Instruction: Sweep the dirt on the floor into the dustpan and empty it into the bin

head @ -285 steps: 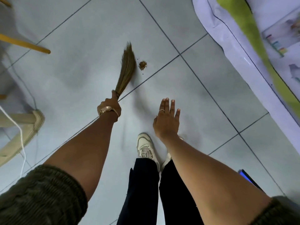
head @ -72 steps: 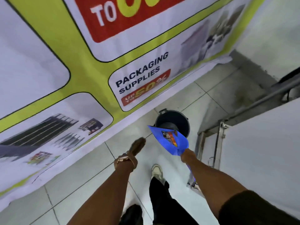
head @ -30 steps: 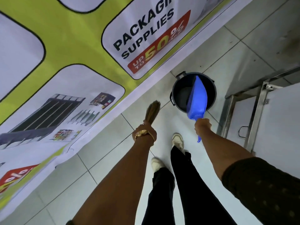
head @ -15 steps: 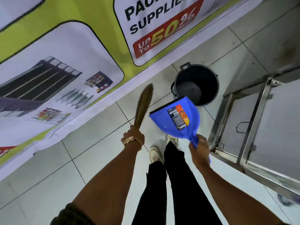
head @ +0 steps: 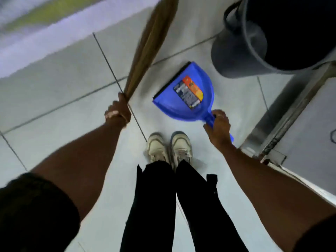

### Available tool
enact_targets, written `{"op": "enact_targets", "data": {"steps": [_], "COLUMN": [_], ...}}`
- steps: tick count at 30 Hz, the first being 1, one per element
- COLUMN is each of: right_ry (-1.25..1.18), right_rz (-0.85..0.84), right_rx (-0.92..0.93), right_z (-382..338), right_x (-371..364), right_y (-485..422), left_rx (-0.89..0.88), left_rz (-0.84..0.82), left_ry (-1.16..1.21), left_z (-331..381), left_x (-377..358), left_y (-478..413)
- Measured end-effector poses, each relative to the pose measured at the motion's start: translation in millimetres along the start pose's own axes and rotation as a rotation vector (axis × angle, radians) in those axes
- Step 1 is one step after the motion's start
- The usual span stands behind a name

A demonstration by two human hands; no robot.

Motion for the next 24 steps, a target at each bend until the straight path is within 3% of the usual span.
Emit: {"op": "enact_targets", "data": {"steps": [6,13,19,24], "right_ry": [-0.002,0.201,0.289,0.293], "right_rz": [-0.002,-0.169,-0.172,-0.057], "right_rx": [-0.041,-0.254,-0.034,0.142], "right_z": [9.4,6.6,-53.6,-164.8], "right_x": [-38.2,-47.3,-13.4,78.4], "right_y": [-42.0,-29.4,-23.5,13.8], "left_rx": [0.103,-0.051,-0.199,-0.271], "left_rz": [0.098,-0.01,0.029,0.191], "left_ry": [0.087,0.064,0.066,-0.045], "left_z": [5.3,23.0,46.3,45.4], "left_x": [-22.3,-25.5,-1.8,84.6], "left_y": [-25.5,10.3,63.6,153.5]}}
Point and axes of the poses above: each hand's wrist, its own y-axis away from the middle knuckle, its own x-axis out of the back of the hand, z = x × y, the point moved 7 cm from there along -y, towards the middle knuckle, and after that the axes turned 13 degrees about x, right-handed, at the moved point
